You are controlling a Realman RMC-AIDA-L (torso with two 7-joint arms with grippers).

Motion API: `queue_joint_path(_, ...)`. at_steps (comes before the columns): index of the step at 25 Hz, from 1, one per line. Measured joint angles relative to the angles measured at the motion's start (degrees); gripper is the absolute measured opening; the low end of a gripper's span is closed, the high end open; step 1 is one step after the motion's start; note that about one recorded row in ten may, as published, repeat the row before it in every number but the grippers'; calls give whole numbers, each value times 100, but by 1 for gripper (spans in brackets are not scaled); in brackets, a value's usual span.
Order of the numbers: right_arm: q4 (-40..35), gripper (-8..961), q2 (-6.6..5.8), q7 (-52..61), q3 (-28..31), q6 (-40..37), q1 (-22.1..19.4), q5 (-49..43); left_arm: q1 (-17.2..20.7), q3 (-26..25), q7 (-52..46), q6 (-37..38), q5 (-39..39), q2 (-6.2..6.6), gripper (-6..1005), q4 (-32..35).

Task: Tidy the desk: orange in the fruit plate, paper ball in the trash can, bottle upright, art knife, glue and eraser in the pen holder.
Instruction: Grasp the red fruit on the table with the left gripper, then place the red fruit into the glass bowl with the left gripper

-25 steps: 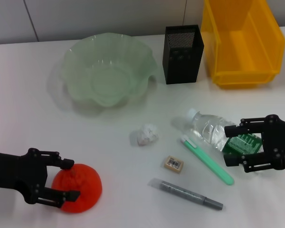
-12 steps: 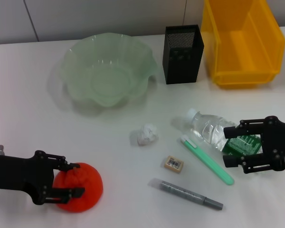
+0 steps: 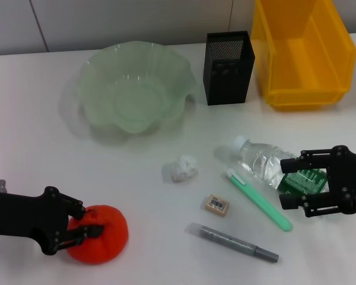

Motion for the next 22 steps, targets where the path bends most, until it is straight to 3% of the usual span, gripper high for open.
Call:
queue_joint_path(7,92,756,0,-17,5,-3,14,0,-42,-56,-239,162,-215,29,244,89)
queue_joint_path(12,92,756,0,-19,4,-8,17,4,-118,-37,-624,469,-563,18,197,547)
queue_joint_path(20,152,756,0,-70,2,-12,-8,86,-776,-53,-1492,437,-1454,12,133,798)
queue_joint_path(22,202,756,0,-96,-3,-8,-6,114,-984,-23,-1688,43,-1540,-22,104,770)
